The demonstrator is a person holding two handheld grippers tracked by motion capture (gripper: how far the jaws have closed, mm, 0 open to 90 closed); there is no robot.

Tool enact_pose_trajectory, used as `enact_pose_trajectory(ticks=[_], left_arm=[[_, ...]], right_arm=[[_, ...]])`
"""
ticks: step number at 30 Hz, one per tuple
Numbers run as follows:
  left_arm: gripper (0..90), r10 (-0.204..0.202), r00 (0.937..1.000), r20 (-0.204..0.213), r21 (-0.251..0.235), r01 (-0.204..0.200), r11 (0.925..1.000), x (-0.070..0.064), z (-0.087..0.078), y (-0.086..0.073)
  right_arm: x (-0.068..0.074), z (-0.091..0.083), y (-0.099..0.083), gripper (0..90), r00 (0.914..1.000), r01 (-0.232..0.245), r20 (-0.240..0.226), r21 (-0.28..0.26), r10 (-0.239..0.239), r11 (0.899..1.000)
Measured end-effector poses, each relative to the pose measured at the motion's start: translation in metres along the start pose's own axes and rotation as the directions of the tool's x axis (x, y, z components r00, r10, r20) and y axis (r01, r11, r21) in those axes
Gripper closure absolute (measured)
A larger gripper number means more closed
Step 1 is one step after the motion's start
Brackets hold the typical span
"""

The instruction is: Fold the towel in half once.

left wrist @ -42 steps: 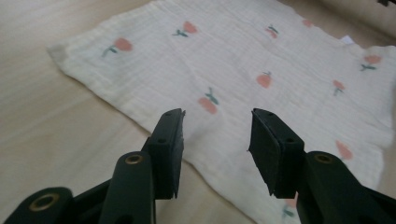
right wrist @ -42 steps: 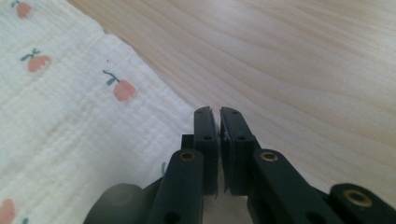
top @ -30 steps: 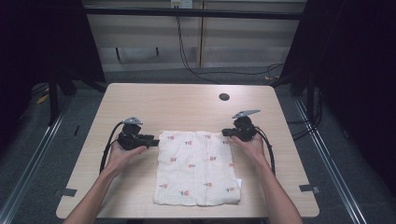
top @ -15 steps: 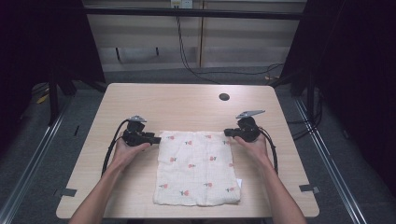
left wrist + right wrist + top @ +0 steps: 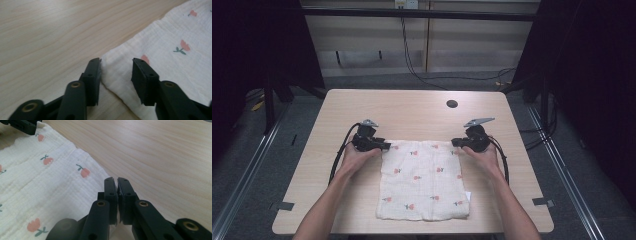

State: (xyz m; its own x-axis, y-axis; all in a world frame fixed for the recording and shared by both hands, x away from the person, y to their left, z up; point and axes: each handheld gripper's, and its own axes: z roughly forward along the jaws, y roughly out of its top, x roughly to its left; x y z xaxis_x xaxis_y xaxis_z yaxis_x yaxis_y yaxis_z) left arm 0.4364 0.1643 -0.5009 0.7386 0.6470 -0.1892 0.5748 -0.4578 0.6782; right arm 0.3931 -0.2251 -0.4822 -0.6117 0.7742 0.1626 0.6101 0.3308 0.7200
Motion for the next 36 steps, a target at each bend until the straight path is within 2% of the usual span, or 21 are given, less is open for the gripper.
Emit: enact_pose_trajectory(ticks=[2, 4, 6, 8, 9, 12, 14, 16, 19, 26, 29, 31, 33, 36], left_arm=[[67.0, 0.003, 0.9999, 0.013, 0.004, -0.003, 1.0000, -0.002, 0.001, 0.001], [78.2, 0.029, 0.9995, 0.010, 0.013, -0.030, 0.9995, -0.004, 0.001, 0.001], [86.7, 0.015, 0.9998, 0.010, -0.004, -0.015, 0.9999, -0.004, 0.000, 0.001], [87.7, 0.005, 0.9997, 0.022, -0.018, -0.005, 0.9998, -0.004, -0.001, 0.001], [87.8, 0.004, 0.9999, 0.016, -0.025, -0.003, 0.9997, -0.005, -0.003, 0.002], [88.3, 0.012, 0.9997, 0.023, -0.047, -0.011, 0.9988, -0.005, -0.009, 0.005], [88.3, 0.006, 0.9992, 0.040, -0.070, -0.003, 0.9975, -0.006, -0.014, 0.008], [88.3, 0.019, 0.9993, 0.033, -0.078, -0.016, 0.9968, -0.006, -0.020, 0.011], [88.3, 0.006, 0.9988, 0.049, -0.115, 0.000, 0.9934, -0.006, -0.028, 0.013], [88.3, 0.027, 0.9985, 0.048, -0.159, -0.019, 0.9870, -0.011, -0.045, 0.019], [88.4, 0.023, 0.9983, 0.053, -0.175, -0.014, 0.9844, -0.010, -0.050, 0.021], [88.4, 0.005, 0.9958, 0.092, -0.195, 0.013, 0.9807, -0.008, -0.053, 0.022], [88.4, 0.009, 0.9971, 0.075, -0.208, 0.006, 0.9781, -0.009, -0.056, 0.023], [88.5, 0.009, 0.9963, 0.085, -0.220, 0.010, 0.9753, -0.009, -0.060, 0.024]], right_arm=[[-0.001, 0.001, -0.001, 86.7, 1.0000, 0.001, -0.004, -0.007, -0.001, 1.000], [0.000, 0.000, -0.001, 86.8, 0.9999, -0.002, -0.013, -0.008, 0.002, 1.000], [0.001, -0.001, 0.001, 86.9, 0.9999, -0.002, -0.012, -0.016, 0.002, 1.000], [0.000, -0.002, 0.001, 87.1, 0.9997, -0.016, -0.016, -0.016, 0.016, 1.000], [0.000, -0.002, 0.002, 87.2, 0.9996, -0.023, -0.015, -0.014, 0.023, 1.000], [-0.004, -0.004, 0.001, 87.3, 0.9991, -0.041, -0.013, -0.020, 0.041, 0.999], [-0.005, -0.007, 0.003, 87.3, 0.9982, -0.054, -0.029, -0.046, 0.053, 0.997], [-0.005, -0.013, 0.006, 87.3, 0.9983, -0.052, -0.029, -0.062, 0.050, 0.997], [-0.007, -0.018, 0.011, 87.4, 0.9988, -0.046, -0.019, -0.072, 0.045, 0.996], [-0.010, -0.028, 0.016, 87.4, 0.9983, -0.058, -0.014, -0.092, 0.057, 0.994], [-0.011, -0.030, 0.019, 87.4, 0.9987, -0.051, -0.013, -0.103, 0.050, 0.993], [-0.010, -0.032, 0.021, 87.4, 0.9988, -0.049, -0.011, -0.108, 0.048, 0.993], [-0.011, -0.034, 0.023, 87.4, 0.9987, -0.051, -0.015, -0.119, 0.049, 0.992], [-0.011, -0.037, 0.026, 87.4, 0.9988, -0.047, -0.020, -0.126, 0.045, 0.991]])
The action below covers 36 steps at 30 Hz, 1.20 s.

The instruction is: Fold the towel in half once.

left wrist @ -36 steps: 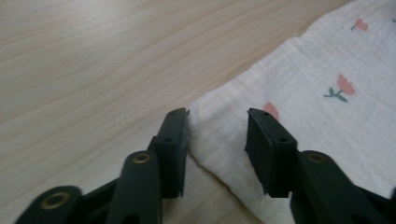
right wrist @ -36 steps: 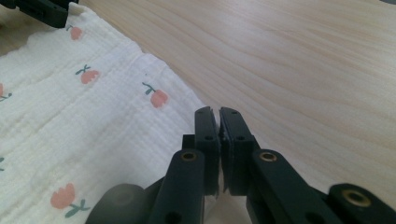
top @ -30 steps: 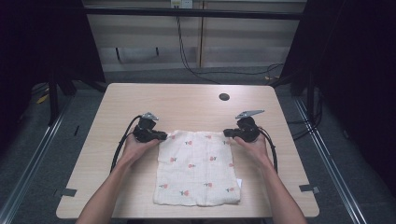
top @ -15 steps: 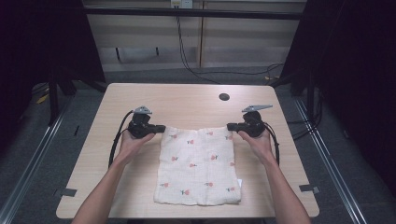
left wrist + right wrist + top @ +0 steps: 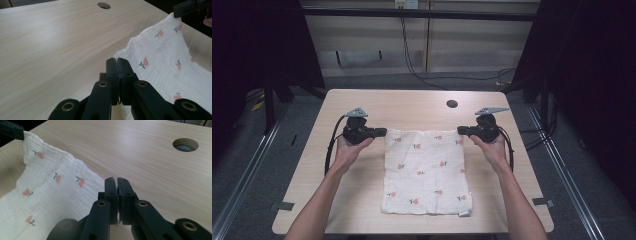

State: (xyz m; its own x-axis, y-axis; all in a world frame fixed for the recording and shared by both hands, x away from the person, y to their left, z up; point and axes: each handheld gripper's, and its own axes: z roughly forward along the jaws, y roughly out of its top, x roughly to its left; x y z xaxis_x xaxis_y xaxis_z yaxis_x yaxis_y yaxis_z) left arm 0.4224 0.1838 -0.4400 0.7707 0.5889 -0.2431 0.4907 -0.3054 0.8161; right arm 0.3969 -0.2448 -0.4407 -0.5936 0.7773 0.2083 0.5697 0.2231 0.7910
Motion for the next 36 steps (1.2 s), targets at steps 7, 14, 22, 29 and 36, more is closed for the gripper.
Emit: enact_pose_trajectory(ticks=[7, 14, 22, 29, 36], left_arm=[[88.4, 0.009, 0.9999, -0.007, -0.008, -0.009, 0.9999, -0.001, -0.017, 0.005], [88.5, 0.037, 0.9993, 0.001, -0.059, -0.036, 0.9976, -0.007, -0.026, 0.015], [88.5, 0.072, 0.9974, 0.004, -0.050, -0.072, 0.9962, -0.015, -0.028, 0.016], [88.5, 0.087, 0.9960, 0.020, -0.053, -0.086, 0.9949, -0.026, -0.036, 0.002], [88.6, 0.111, 0.9926, 0.049, -0.068, -0.108, 0.9918, -0.041, -0.044, -0.005]], right_arm=[[-0.002, -0.008, 0.002, 87.3, 0.9985, -0.038, -0.042, -0.042, 0.036, 0.998], [0.000, -0.021, 0.011, 87.5, 0.9987, -0.023, -0.047, -0.074, 0.019, 0.997], [0.002, -0.031, 0.012, 87.6, 0.9988, -0.009, -0.049, -0.089, 0.005, 0.996], [0.010, -0.043, 0.000, 87.6, 0.9976, 0.002, -0.068, -0.098, -0.009, 0.995], [0.022, -0.054, -0.006, 87.6, 0.9960, 0.041, -0.075, -0.093, -0.048, 0.995]])
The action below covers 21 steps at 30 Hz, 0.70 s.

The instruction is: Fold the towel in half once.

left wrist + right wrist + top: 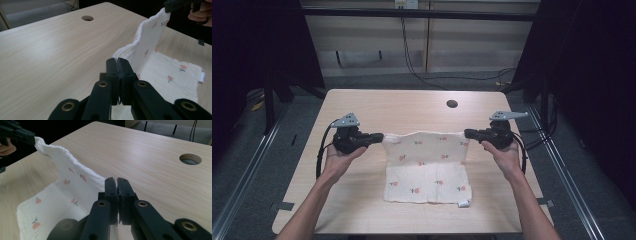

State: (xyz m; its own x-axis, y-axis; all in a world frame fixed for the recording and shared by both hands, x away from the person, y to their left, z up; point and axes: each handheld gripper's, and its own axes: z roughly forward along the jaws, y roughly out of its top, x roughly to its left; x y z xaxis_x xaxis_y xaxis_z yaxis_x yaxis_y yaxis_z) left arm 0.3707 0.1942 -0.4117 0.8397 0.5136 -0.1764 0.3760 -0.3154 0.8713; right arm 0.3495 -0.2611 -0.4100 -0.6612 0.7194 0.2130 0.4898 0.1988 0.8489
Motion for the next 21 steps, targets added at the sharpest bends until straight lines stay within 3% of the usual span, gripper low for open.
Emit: enact_pose_trajectory(ticks=[2, 8, 21], left_arm=[[88.6, -0.014, 0.9998, 0.014, -0.017, 0.014, 0.9998, -0.002, -0.001, -0.003], [88.6, -0.015, 0.9994, 0.033, -0.001, 0.015, 0.9999, -0.013, 0.000, -0.013], [88.5, 0.035, 0.9973, 0.064, 0.041, -0.038, 0.9985, -0.038, -0.007, -0.023]], right_arm=[[0.004, -0.002, -0.002, 87.6, 1.0000, 0.004, -0.005, 0.003, -0.004, 1.000], [0.018, -0.010, -0.004, 87.6, 0.9993, 0.033, -0.015, 0.007, -0.033, 0.999], [0.042, -0.029, -0.032, 87.6, 0.9973, 0.059, -0.044, 0.009, -0.058, 0.998]])
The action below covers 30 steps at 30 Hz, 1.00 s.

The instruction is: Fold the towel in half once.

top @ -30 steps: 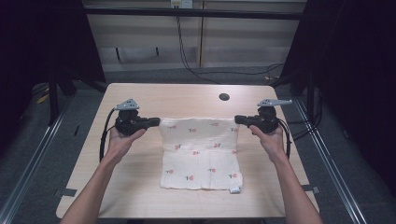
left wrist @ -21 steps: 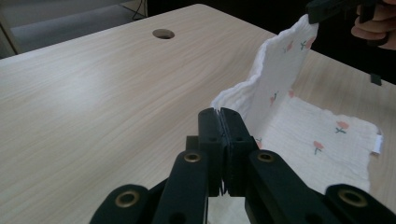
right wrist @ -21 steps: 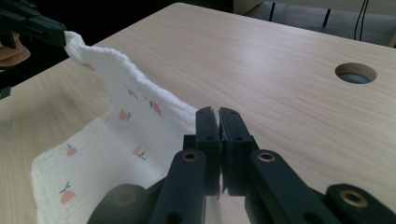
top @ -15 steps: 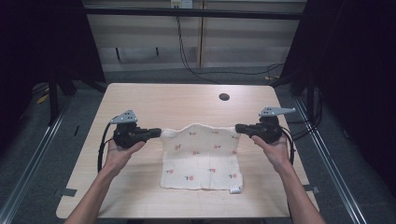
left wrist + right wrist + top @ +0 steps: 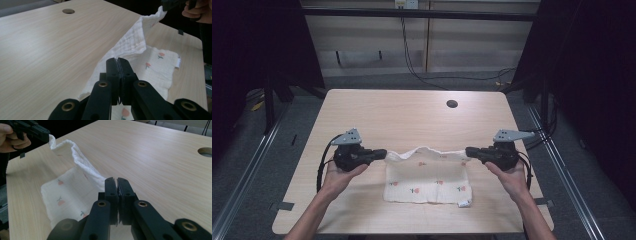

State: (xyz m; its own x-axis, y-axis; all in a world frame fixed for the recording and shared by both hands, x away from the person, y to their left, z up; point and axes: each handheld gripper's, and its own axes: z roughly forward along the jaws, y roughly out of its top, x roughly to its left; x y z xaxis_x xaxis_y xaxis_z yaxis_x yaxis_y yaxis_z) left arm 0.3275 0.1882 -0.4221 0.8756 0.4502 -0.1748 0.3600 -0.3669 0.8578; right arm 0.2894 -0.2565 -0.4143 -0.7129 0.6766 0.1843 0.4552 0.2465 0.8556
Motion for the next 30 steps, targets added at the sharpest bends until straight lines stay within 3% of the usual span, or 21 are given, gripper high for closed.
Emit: enact_pose_trajectory(ticks=[7, 13, 24, 30], left_arm=[[88.5, 0.020, 0.9996, 0.018, 0.058, -0.021, 0.9981, -0.012, 0.001, -0.011], [88.5, 0.028, 0.9989, 0.037, 0.077, -0.031, 0.9966, -0.020, 0.000, -0.019], [88.5, 0.016, 0.9999, 0.007, 0.078, -0.016, 0.9968, -0.016, -0.001, -0.026], [88.5, 0.038, 0.9992, 0.015, 0.135, -0.039, 0.9901, -0.022, -0.003, -0.040]], right_arm=[[0.007, -0.007, -0.016, 87.6, 1.0000, -0.003, -0.005, 0.012, 0.003, 1.000], [0.011, -0.010, -0.026, 87.6, 0.9999, -0.010, -0.003, 0.033, 0.010, 0.999], [0.019, -0.011, -0.042, 87.5, 0.9999, -0.011, -0.011, 0.060, 0.012, 0.998], [0.027, -0.007, -0.061, 87.4, 0.9996, -0.007, -0.027, 0.125, 0.010, 0.992]])
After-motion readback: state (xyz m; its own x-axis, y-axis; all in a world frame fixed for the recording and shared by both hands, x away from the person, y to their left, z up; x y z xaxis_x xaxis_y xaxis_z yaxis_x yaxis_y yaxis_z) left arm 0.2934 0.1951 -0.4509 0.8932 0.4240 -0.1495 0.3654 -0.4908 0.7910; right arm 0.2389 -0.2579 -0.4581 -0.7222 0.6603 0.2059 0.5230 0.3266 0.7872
